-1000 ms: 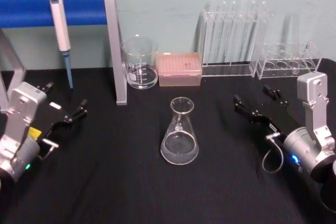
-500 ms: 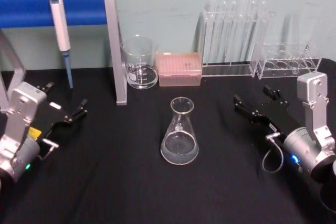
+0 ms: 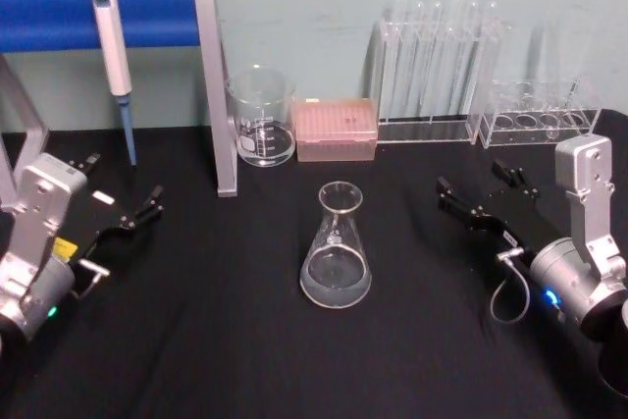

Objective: Grasp the erlenmeyer flask with one hand, shake it three times, then place it back.

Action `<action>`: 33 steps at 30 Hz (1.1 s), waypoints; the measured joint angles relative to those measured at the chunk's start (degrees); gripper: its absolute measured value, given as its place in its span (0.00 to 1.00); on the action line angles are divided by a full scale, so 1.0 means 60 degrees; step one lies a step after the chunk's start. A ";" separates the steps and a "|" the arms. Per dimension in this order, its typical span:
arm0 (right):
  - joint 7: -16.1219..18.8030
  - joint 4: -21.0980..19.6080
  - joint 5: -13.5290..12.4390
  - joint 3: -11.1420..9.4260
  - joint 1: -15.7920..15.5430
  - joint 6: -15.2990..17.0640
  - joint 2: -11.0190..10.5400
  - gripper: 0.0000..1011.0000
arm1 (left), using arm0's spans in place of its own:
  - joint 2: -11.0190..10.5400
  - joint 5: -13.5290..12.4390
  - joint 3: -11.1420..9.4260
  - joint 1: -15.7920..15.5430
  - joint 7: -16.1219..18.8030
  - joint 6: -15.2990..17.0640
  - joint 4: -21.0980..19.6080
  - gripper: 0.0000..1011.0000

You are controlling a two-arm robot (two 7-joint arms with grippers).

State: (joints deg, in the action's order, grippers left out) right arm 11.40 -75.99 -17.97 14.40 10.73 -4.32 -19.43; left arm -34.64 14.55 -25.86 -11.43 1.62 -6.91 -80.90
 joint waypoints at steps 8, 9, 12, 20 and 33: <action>0.0000 0.0000 0.0000 0.0000 0.0000 0.0000 0.0000 0.99 | 0.0000 0.0001 0.0000 0.0000 0.0000 -0.0001 0.0000 0.99; 0.0000 0.0000 0.0000 0.0000 0.0000 0.0000 0.0000 0.99 | 0.0000 0.0001 0.0000 0.0001 0.0000 0.0000 0.0000 0.99; 0.0000 0.0000 0.0000 0.0000 0.0000 0.0000 0.0000 0.99 | 0.0000 0.0000 0.0000 0.0000 0.0000 0.0000 0.0000 0.99; 0.0001 0.0000 0.0000 0.0000 0.0000 0.0001 0.0000 0.99 | 0.0000 0.0000 0.0000 0.0000 0.0000 0.0000 0.0000 0.99; 0.0000 0.0000 0.0000 0.0000 0.0000 0.0001 0.0000 0.99 | 0.0000 0.0001 0.0000 0.0000 0.0000 0.0000 0.0000 0.99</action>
State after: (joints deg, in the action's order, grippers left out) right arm 11.40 -75.99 -17.97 14.40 10.73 -4.32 -19.43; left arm -34.64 14.55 -25.86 -11.43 1.62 -6.91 -80.90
